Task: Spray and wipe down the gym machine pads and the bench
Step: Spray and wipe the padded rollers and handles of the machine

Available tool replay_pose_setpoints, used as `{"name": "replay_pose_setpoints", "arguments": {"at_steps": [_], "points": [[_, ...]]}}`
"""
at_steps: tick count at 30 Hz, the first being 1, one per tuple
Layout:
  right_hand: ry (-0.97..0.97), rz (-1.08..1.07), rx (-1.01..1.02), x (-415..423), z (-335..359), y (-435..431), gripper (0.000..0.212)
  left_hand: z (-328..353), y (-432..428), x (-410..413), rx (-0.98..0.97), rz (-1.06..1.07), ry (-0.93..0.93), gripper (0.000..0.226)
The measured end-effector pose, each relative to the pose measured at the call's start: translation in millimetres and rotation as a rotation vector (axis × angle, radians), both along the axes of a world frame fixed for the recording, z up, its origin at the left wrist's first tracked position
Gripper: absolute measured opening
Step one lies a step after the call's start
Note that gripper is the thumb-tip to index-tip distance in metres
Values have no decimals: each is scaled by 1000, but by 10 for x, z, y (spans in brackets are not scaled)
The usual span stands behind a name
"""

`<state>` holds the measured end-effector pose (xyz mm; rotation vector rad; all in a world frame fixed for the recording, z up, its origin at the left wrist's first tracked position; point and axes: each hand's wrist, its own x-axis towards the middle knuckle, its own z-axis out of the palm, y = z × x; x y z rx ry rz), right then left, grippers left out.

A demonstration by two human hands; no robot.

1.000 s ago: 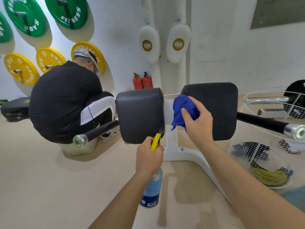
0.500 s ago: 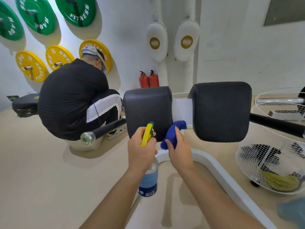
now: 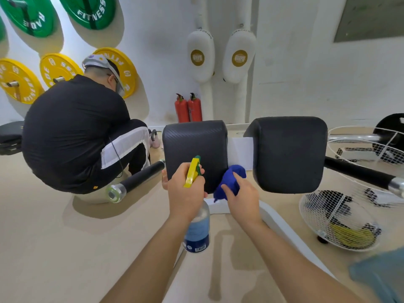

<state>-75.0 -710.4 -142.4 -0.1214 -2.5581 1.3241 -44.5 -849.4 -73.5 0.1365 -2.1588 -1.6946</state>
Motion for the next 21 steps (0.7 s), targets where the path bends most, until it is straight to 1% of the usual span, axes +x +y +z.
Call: {"name": "replay_pose_setpoints", "arguments": {"at_steps": [2, 4, 6, 11, 15, 18, 21], "points": [[-78, -25, 3, 22, 153, 64, 54, 125, 3, -12, 15, -18, -18, 27], [-87, -77, -49, 5, 466, 51, 51, 368, -18, -22, 27, -44, -67, 28], [-75, -111, -77, -25, 920, -11, 49, 701, -82, -39, 37, -74, -115, 27], [-104, -122, -71, -158, 2102, -82, 49, 1707, -335, -81, 52, -117, -201, 27], [-156, -157, -24, -204, 3085, -132, 45, 2535, -697, -163, 29, -154, -279, 24], [-177, -229, 11, -245, 3671, -160, 37, 2955, -1035, -251, -67, -250, -354, 22], [-187, -310, -4, -310, 4003, -147, 41, 3226, -1312, -379, -251, -384, -434, 20]]}}
